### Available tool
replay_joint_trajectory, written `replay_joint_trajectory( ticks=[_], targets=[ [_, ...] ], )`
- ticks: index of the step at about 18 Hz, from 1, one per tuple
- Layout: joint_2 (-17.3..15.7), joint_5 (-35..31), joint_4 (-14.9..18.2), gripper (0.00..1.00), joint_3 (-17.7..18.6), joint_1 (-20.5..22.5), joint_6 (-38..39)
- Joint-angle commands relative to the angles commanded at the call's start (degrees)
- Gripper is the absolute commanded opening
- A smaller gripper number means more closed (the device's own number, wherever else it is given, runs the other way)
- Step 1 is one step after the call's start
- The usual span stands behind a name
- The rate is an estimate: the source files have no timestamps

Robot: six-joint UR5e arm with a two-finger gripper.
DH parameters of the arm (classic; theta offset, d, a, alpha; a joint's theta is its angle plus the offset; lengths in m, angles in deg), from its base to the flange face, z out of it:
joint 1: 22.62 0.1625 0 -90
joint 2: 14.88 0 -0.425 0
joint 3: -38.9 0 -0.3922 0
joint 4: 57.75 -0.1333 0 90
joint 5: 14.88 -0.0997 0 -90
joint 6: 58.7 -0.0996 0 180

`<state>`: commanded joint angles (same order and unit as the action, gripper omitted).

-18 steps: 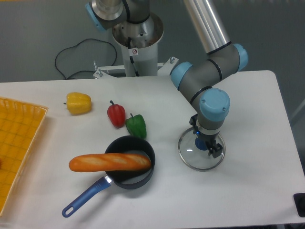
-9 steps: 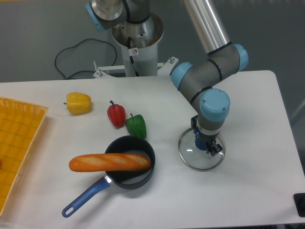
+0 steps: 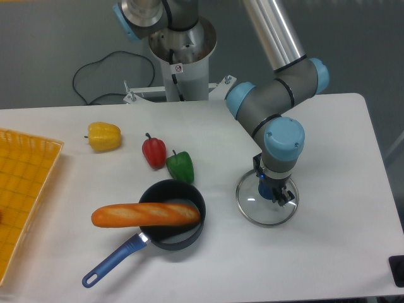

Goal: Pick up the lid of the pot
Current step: 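Lift the glass lid up off the table by its knob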

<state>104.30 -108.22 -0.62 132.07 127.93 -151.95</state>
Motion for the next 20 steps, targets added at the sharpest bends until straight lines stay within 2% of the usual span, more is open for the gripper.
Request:
replay_joint_trajectory(
  ticks=[2, 7, 10, 14, 20],
  targets=[
    [-0.5, 0.0, 0.1, 0.47, -0.4, -0.4, 0.1],
    [-2.0, 0.0, 6.6, 0.47, -3.4, -2.0, 0.9],
    [-4.6, 0.0, 9.7, 0.47, -3.5, -2.1, 0.9],
    [-9.6, 0.4, 15.4, 0.47, -3.7, -2.1, 0.8],
    [-12.2, 1.0, 18.4, 0.47, -3.9, -4.0, 1.1]
  ],
)
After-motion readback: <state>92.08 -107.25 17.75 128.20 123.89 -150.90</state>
